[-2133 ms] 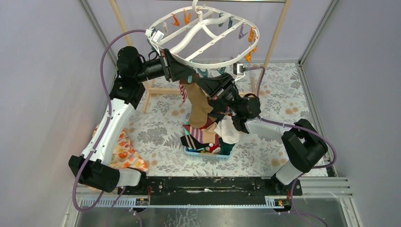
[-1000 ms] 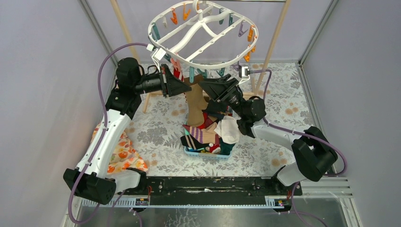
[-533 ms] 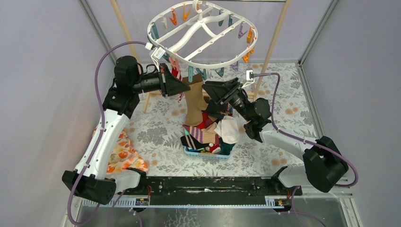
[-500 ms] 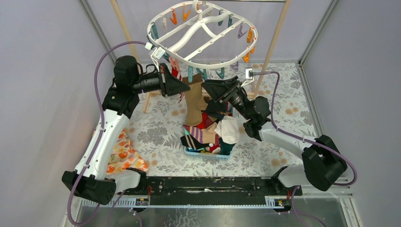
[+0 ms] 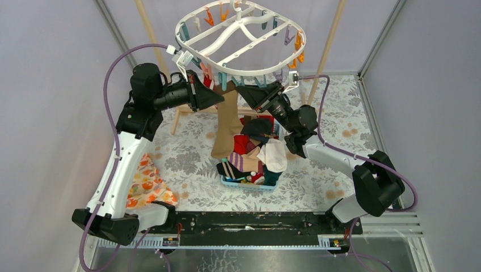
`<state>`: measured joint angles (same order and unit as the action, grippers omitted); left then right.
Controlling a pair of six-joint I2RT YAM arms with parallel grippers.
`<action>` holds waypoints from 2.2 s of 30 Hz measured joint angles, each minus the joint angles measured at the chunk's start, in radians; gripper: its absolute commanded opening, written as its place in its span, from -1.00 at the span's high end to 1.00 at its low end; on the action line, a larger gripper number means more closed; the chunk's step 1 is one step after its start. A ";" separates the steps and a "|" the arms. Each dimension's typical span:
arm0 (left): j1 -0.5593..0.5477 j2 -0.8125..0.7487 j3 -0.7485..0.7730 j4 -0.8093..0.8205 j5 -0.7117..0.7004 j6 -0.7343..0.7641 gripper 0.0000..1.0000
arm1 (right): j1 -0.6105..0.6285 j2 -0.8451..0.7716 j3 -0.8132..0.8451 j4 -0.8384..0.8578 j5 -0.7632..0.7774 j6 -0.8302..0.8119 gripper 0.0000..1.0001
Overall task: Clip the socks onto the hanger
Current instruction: Open the clamp at the hanger.
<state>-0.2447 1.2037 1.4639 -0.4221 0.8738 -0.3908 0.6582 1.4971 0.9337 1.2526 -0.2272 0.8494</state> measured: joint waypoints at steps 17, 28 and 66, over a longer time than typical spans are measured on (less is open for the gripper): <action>0.004 -0.002 0.042 -0.095 -0.263 0.077 -0.56 | 0.014 -0.037 -0.002 -0.050 0.008 -0.088 1.00; 0.004 -0.005 0.166 -0.169 -0.269 0.068 -0.77 | 0.162 -0.043 0.019 -0.211 0.272 -0.296 1.00; -0.121 0.188 0.259 -0.169 -0.341 0.023 -0.42 | 0.306 -0.037 0.048 -0.186 0.559 -0.513 1.00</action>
<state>-0.3660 1.3922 1.7226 -0.5915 0.5331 -0.3683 0.9642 1.4597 0.9817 1.0668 0.3321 0.3367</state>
